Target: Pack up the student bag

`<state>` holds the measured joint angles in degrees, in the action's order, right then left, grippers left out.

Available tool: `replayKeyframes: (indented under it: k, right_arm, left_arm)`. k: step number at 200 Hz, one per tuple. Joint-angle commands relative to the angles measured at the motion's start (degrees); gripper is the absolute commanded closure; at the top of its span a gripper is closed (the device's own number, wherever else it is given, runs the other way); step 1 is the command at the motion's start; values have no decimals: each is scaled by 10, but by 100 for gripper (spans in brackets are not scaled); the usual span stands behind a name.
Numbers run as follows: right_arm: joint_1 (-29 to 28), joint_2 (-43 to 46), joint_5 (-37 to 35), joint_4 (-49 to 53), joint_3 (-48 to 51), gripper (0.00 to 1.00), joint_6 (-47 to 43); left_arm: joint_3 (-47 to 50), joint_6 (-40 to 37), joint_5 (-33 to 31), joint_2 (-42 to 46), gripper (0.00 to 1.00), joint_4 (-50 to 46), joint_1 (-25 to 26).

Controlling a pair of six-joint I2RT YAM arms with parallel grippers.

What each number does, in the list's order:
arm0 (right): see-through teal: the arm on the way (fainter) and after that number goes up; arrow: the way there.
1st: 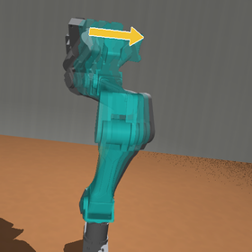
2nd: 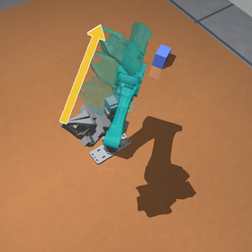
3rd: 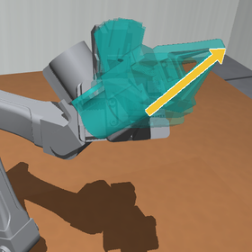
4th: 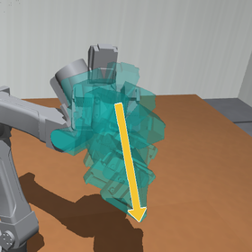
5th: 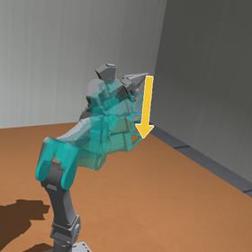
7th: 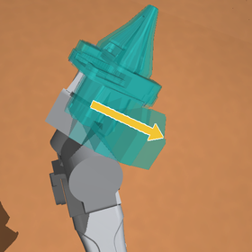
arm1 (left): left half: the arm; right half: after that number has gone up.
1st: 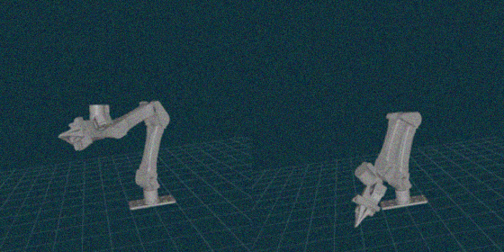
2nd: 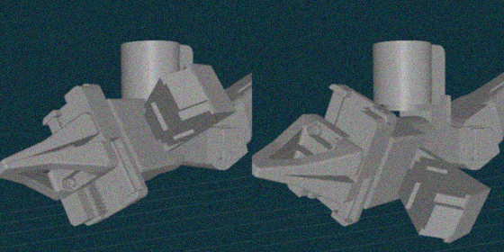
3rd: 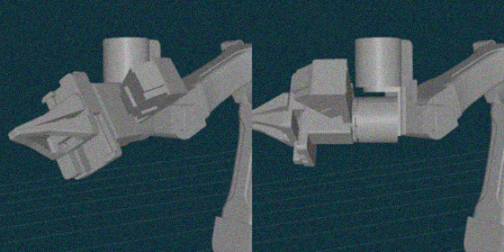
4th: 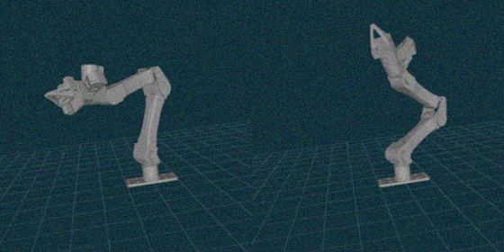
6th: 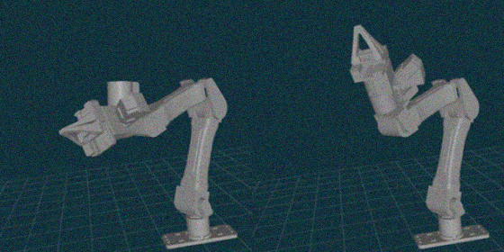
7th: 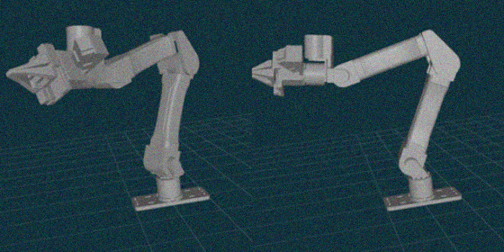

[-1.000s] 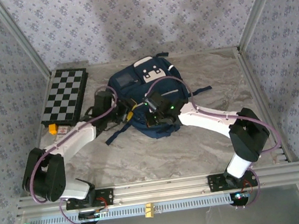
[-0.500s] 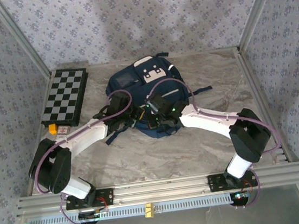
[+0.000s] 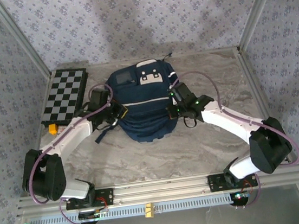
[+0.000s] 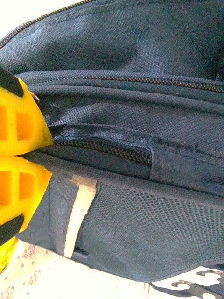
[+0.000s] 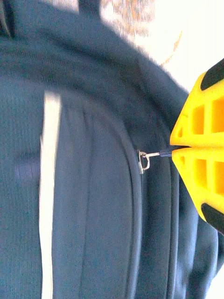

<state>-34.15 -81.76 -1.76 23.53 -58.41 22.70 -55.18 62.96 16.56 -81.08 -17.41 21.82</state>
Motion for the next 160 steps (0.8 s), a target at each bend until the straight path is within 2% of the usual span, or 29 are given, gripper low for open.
replayKeyframes:
  k: [1, 31, 46, 63, 78, 96, 106, 127, 160]
  right_arm:
    - [-4, -1, -23, 52, -7, 100, -61]
    - [-82, -26, 16, 36, -18, 100, -74]
    - [-113, -46, 43, -3, -23, 100, -56]
    - [-126, -77, 52, -22, -42, 100, -51]
    - [-126, -93, 34, -25, -54, 100, -48]
    - [-119, -101, 25, -39, -55, 100, -48]
    - [-112, -111, 31, -43, -57, 100, -48]
    - [-102, -132, 52, -44, -73, 100, -57]
    - [-101, -152, 56, -51, -88, 99, -66]
  left_arm:
    - [-50, -118, -10, -9, 100, -45, -57]
    - [-110, -196, -2, -58, 100, -26, -97]
    - [-143, -228, 23, -91, 100, -3, -117]
    - [-173, -237, 70, -119, 85, -3, -133]
    - [-175, -230, 67, -108, 70, -30, -132]
    - [-130, -169, 51, -63, 58, -30, -115]
    - [-94, -118, 43, -32, 56, -12, -93]
    - [-46, -19, 0, 4, 53, 22, -34]
    - [-21, 91, -69, 6, 53, 41, 33]
